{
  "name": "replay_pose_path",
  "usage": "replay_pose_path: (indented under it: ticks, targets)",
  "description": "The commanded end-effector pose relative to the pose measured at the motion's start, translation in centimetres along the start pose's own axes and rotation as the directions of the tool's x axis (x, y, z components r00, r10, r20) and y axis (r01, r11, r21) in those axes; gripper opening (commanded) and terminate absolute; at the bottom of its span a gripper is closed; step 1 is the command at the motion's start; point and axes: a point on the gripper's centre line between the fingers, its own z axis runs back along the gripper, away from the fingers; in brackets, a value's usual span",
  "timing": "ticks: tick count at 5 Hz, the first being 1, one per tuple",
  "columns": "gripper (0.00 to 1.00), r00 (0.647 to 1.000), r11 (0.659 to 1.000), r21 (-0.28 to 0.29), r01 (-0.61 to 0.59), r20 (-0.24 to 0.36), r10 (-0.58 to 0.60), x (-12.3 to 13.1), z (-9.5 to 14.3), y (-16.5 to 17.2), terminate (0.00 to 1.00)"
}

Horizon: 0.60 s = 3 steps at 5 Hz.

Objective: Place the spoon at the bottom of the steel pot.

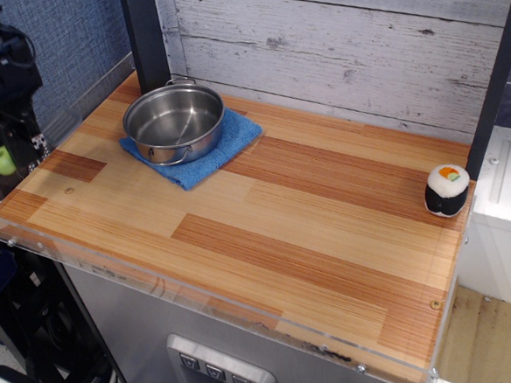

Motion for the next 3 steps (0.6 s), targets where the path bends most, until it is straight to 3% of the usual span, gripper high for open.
replay_pose_path:
  ticks: [1, 2, 3]
  targets:
    - [0.00, 0.987, 0.986, 0.055, -0.157, -0.031, 0.159, -0.4, 0.9, -2.8, 0.00]
    - [0.00, 0.965, 0.966, 0.079, -0.246, -0.078, 0.252, 0.2, 0.3, -4.1, 0.00]
    - [0.00, 0.963, 0.965, 0.093, -0.246, -0.086, 0.253, 0.4, 0.0, -4.5, 0.00]
